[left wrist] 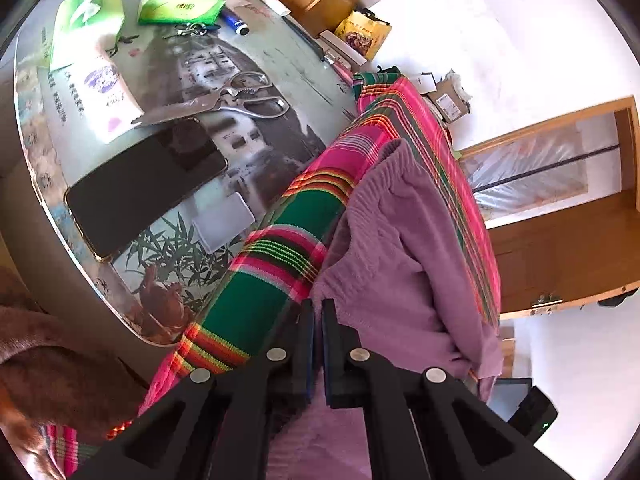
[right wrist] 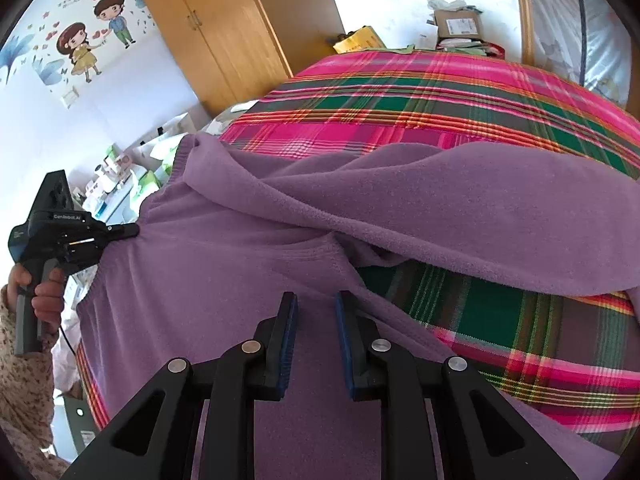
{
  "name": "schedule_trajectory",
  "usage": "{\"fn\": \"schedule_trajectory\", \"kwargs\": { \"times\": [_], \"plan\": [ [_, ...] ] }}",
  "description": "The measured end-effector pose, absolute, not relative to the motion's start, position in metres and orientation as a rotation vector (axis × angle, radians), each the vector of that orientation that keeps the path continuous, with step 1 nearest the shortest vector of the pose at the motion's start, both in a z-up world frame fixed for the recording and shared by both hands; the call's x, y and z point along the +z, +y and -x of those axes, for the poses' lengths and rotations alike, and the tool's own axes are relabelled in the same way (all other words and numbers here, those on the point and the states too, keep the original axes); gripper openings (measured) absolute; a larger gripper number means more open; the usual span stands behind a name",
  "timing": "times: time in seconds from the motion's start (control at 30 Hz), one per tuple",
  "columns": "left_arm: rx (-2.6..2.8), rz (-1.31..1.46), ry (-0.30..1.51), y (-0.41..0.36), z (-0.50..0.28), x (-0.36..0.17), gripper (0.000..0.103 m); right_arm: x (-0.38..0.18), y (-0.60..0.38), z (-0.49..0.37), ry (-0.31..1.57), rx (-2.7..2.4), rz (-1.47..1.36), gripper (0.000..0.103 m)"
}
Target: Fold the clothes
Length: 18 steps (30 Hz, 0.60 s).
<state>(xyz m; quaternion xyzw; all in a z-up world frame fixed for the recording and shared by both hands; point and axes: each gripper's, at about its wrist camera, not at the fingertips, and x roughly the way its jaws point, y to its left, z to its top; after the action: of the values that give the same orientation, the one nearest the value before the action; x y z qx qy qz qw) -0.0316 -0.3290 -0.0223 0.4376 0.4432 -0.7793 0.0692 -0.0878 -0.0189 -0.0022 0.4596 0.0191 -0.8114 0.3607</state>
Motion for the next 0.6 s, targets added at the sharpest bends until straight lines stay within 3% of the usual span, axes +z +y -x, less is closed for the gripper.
{"fn": "schedule_trajectory", "kwargs": {
  "times": [0.23,0.37,0.6],
  "plan": [
    [-2.392,-1.322,1.027,-0.304,0.037,-0.008,0.008,0.0,-0.008,0.084,0.023,-2.106,-1.187,0.02],
    [-2.371,-1.32,0.843,-0.296,0.037,0.001,0.021,0.009,0.004,0.079,0.041,-2.153,-1.159,0.021],
    [-2.381,-1.165,0.672,-0.301,0.024,0.035,0.021,0.029,0.055,0.079,0.147,-2.324,-1.088,0.021]
  ]
}}
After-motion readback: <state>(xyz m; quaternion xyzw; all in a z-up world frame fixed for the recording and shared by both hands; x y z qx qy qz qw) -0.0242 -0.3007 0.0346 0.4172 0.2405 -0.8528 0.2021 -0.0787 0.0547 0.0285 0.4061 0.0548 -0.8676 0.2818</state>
